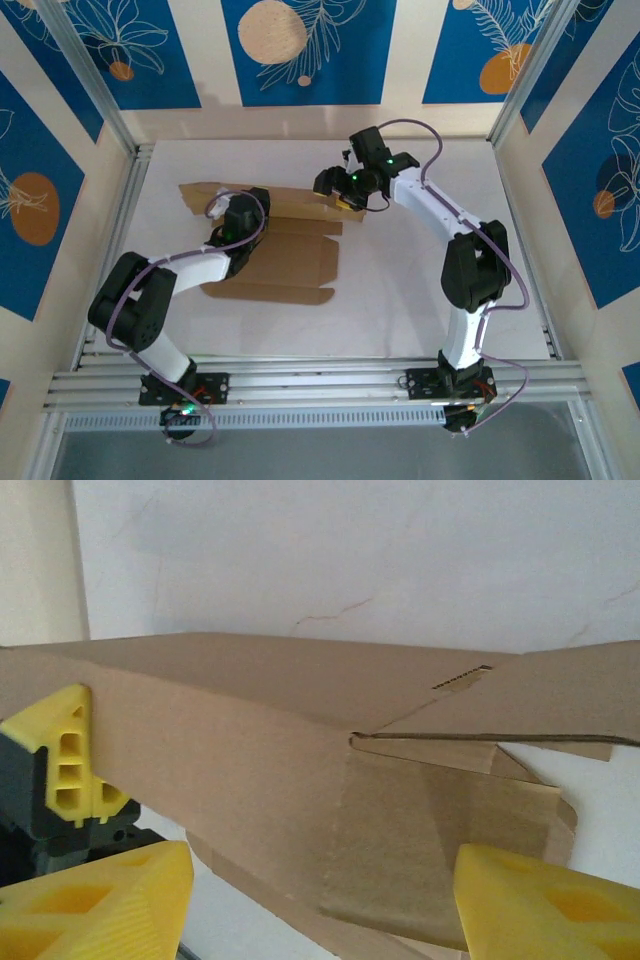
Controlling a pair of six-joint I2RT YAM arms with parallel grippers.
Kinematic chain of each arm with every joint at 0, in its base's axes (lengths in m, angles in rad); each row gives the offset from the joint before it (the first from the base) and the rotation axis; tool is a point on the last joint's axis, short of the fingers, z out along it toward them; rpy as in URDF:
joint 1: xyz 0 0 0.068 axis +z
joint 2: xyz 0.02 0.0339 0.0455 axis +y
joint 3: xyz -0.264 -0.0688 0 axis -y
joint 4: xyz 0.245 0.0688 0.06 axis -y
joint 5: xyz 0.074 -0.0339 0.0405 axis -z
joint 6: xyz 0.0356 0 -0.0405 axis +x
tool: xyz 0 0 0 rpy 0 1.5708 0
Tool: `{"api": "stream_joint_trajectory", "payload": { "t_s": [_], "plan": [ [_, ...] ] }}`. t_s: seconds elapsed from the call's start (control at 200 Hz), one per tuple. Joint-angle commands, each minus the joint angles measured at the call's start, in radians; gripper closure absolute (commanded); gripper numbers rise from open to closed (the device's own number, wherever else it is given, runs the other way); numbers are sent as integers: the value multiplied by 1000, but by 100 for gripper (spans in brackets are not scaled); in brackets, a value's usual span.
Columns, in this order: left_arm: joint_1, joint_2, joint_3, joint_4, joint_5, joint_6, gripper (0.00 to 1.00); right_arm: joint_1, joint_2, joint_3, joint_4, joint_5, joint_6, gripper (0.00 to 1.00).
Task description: Fold the paper box
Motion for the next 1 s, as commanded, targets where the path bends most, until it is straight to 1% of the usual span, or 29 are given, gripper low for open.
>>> {"api": "stream_joint_trajectory", "payload": {
  "t_s": [0.0,0.19,0.395,0.52,0.63,0.78,0.92,0.995],
  "plan": [
    [1,-13,-21,0,16,27,100,3,6,-41,65,-59,39,29],
    [1,-10,-24,10,29,23,100,-6,21,-113,286,-190,140,27],
    [0,-12,-27,14,31,16,100,-7,31,-222,618,-336,338,29],
    [0,-15,-27,18,31,15,100,-14,36,-280,780,-363,427,37],
    [0,-18,-31,24,28,15,100,-28,36,-333,890,-363,496,49],
    [-2,-17,-36,40,32,9,100,-44,58,-414,1105,-382,606,60],
    [-3,-13,-39,53,32,4,100,-48,107,-434,1304,-433,717,71],
    [-3,-15,-41,56,29,4,100,-49,118,-437,1357,-443,740,77]
  ]
}}
